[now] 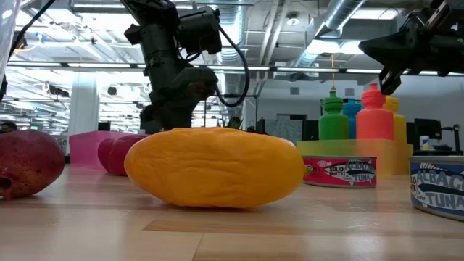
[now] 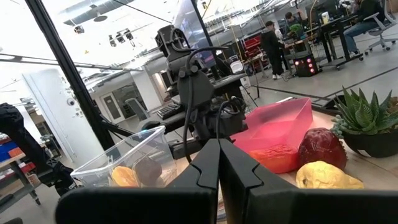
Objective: Pick & Place Food Item
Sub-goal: Put the blue pink tuna can into the pink bin
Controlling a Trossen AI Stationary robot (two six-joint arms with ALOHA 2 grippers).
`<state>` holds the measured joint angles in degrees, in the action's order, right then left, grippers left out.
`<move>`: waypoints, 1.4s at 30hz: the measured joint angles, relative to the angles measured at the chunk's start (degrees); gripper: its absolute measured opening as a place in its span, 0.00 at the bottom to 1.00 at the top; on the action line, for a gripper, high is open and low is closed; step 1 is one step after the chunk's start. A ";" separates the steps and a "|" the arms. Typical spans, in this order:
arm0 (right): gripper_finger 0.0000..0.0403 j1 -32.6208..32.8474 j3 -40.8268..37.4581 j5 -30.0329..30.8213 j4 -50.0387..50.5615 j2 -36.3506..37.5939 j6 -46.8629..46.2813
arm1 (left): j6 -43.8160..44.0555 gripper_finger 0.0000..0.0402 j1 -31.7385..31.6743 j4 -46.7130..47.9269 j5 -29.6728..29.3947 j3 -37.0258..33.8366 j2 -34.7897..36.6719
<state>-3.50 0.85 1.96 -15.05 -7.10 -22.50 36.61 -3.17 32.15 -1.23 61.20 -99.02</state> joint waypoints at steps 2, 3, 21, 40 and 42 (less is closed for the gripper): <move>0.00 0.00 0.00 0.00 0.00 0.00 0.00 | 0.22 0.00 0.27 1.04 -0.46 -0.15 0.73; 0.00 0.00 0.00 0.00 0.00 0.00 0.00 | 0.74 0.00 0.29 1.33 -0.51 -0.21 1.13; 0.00 -0.01 0.01 0.01 -0.09 0.00 0.00 | 2.90 0.00 0.25 1.44 -3.11 -0.02 6.42; 0.00 -0.01 0.01 0.00 0.00 0.00 0.00 | 2.98 0.00 0.24 1.53 -3.04 1.76 6.84; 0.00 -0.01 0.01 0.00 0.00 0.00 0.00 | 2.86 0.00 0.21 1.47 -3.04 2.60 6.84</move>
<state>-3.51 0.86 1.96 -15.05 -7.09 -22.50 39.47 -2.96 33.62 -4.27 63.80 -92.18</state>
